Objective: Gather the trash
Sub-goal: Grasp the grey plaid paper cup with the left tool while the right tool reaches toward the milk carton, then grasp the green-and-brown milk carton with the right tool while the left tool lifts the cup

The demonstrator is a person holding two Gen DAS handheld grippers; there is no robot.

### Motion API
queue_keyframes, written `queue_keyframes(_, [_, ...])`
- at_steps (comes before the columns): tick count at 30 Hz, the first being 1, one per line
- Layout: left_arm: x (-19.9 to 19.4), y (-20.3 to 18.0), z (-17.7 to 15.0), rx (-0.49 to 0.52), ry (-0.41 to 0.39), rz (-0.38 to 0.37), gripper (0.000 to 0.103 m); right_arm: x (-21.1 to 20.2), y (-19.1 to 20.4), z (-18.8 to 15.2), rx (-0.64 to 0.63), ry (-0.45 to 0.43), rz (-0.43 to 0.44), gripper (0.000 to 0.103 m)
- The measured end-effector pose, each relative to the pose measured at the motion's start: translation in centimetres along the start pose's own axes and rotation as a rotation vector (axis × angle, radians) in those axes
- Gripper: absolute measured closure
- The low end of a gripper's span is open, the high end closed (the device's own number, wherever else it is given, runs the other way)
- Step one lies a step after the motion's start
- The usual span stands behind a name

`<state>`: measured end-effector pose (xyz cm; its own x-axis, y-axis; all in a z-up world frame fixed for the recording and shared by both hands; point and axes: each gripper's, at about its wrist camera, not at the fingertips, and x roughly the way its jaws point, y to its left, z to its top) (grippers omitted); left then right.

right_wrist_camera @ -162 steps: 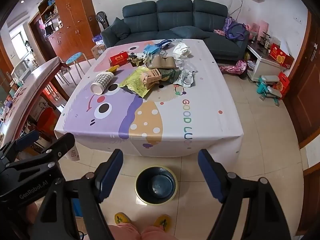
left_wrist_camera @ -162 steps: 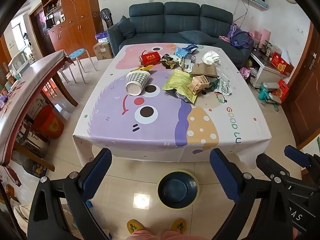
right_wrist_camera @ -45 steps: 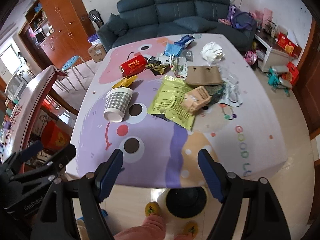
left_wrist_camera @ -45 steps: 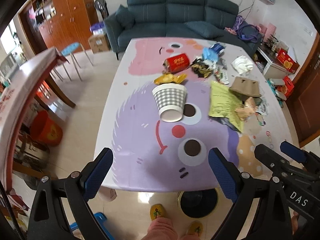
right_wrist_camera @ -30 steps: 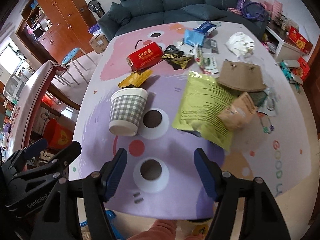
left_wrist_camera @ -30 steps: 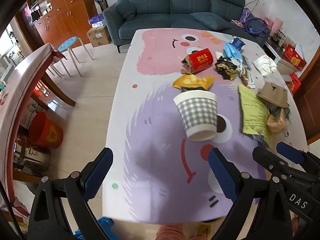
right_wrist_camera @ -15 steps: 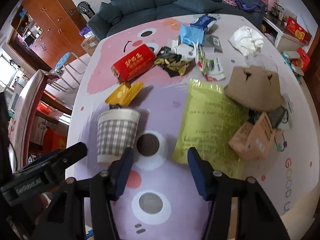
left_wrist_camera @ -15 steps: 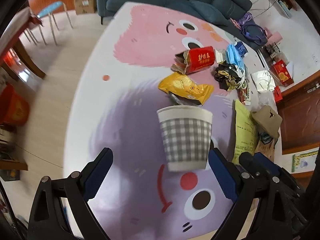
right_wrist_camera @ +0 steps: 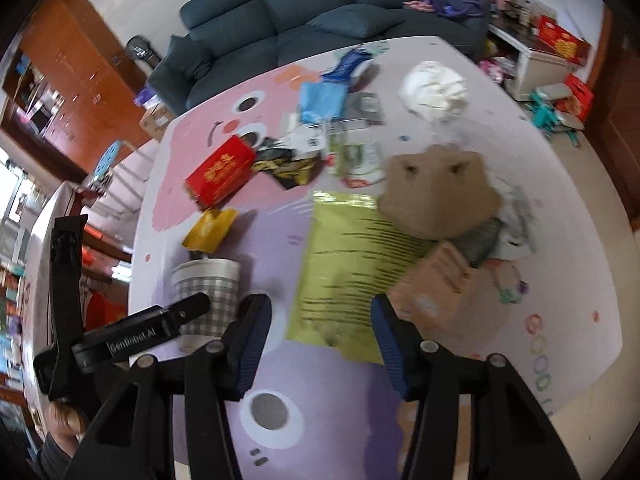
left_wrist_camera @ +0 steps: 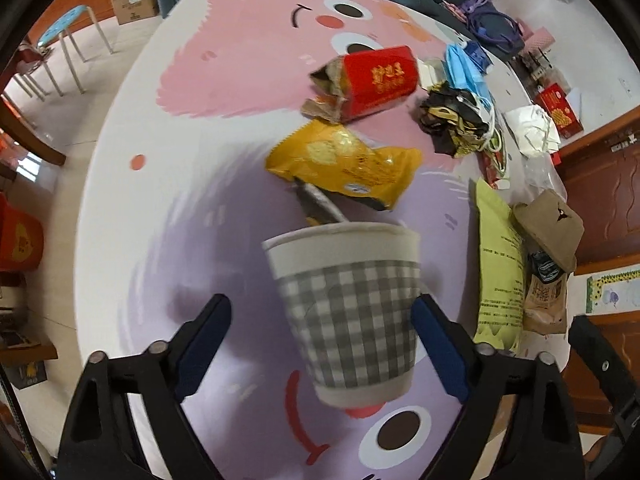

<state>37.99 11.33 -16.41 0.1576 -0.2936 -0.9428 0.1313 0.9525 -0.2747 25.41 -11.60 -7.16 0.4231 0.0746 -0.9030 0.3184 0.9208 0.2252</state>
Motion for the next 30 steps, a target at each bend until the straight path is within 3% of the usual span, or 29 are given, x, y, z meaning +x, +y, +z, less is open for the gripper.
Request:
queue_keyframes(2, [0.7, -0.6, 0.2, 0.011, 0.024, 0.003, 0.028, -0.2, -1.5, -0.3, 0.031, -0.002, -0.017, 0.051])
queue_keyframes(4, [1.6, -1.4, 0.2, 0.037, 0.048, 0.028, 0.046, -0.1, -2.7, -0.5, 0.056, 0.0, -0.036, 0.051])
queue_keyframes(5, [1.9, -1.8, 0.2, 0.054, 0.054, 0.046, 0.046, -0.1, -3.5, -0.6, 0.075, 0.0, -0.045, 0.051])
queue_keyframes(6, [1.9, -2.5, 0.1, 0.082, 0.03, 0.062, 0.054, -0.1, -4.0, -0.7, 0.089, 0.0, -0.049, 0.051])
queue_keyframes(14, [1.6, -4.1, -1.1, 0.121, -0.006, 0.076, 0.059, 1.5, -7.5, -0.8, 0.225, 0.045, -0.011, 0.051])
queue_keyframes(22, [-0.7, -5.3, -2.4, 0.104, -0.03, 0.043, 0.059, 2.5, -9.0, 0.3, 0.41, 0.071, 0.133, 0.051])
queue_keyframes(30, [-2.2, -7.2, -3.2, 0.118, -0.059, 0.025, 0.059, 5.5, -9.7, 2.3, 0.443, 0.142, 0.081, 0.051])
